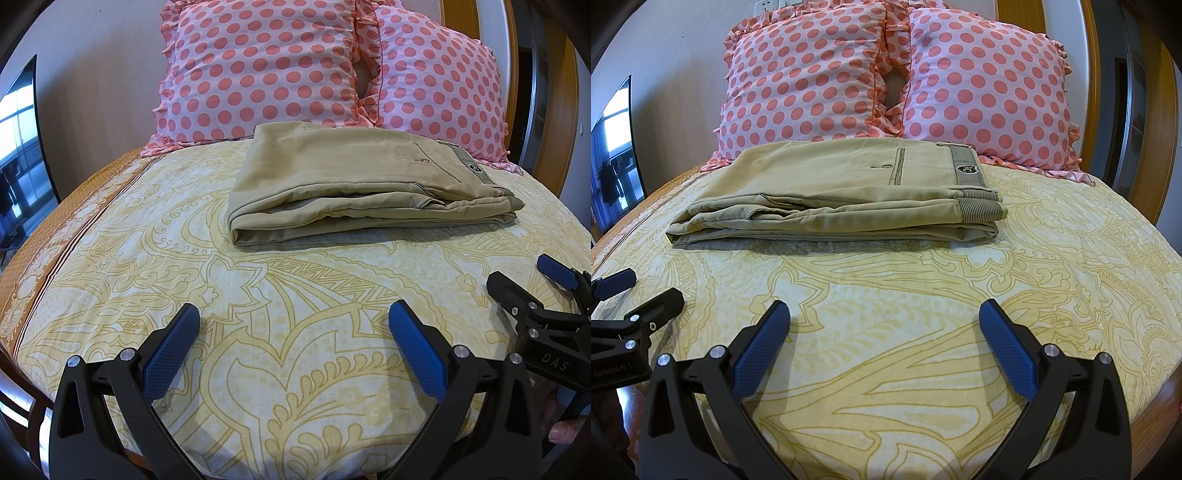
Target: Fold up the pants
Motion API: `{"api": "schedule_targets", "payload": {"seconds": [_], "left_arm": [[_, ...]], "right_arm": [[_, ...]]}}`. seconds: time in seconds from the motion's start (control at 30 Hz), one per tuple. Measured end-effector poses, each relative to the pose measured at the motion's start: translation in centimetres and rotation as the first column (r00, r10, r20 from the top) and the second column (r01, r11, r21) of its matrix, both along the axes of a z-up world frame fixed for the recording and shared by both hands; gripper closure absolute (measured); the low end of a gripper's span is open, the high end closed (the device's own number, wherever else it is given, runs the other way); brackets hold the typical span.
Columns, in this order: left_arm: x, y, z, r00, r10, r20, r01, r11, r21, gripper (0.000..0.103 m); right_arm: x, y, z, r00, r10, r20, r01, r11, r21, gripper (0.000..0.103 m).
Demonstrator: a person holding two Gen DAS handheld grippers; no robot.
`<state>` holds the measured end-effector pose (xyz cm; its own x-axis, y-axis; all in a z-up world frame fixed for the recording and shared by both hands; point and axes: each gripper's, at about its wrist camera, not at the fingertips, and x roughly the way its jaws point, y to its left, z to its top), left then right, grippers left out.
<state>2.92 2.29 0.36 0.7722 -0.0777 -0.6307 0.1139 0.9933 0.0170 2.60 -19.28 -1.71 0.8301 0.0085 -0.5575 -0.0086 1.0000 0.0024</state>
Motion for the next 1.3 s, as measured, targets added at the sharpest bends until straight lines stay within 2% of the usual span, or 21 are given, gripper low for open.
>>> {"api": "schedule_targets", "payload": {"seconds": [1.3], "left_arm": [[0.1,-0.1,0.04,1.0,0.001,0.008,-0.001,1.0,-0.002,0.001]], "right_arm": [[0.0,0.08,-0.07,1.0,-0.002,0.003,0.002,1.0,0.0,0.002]]}}
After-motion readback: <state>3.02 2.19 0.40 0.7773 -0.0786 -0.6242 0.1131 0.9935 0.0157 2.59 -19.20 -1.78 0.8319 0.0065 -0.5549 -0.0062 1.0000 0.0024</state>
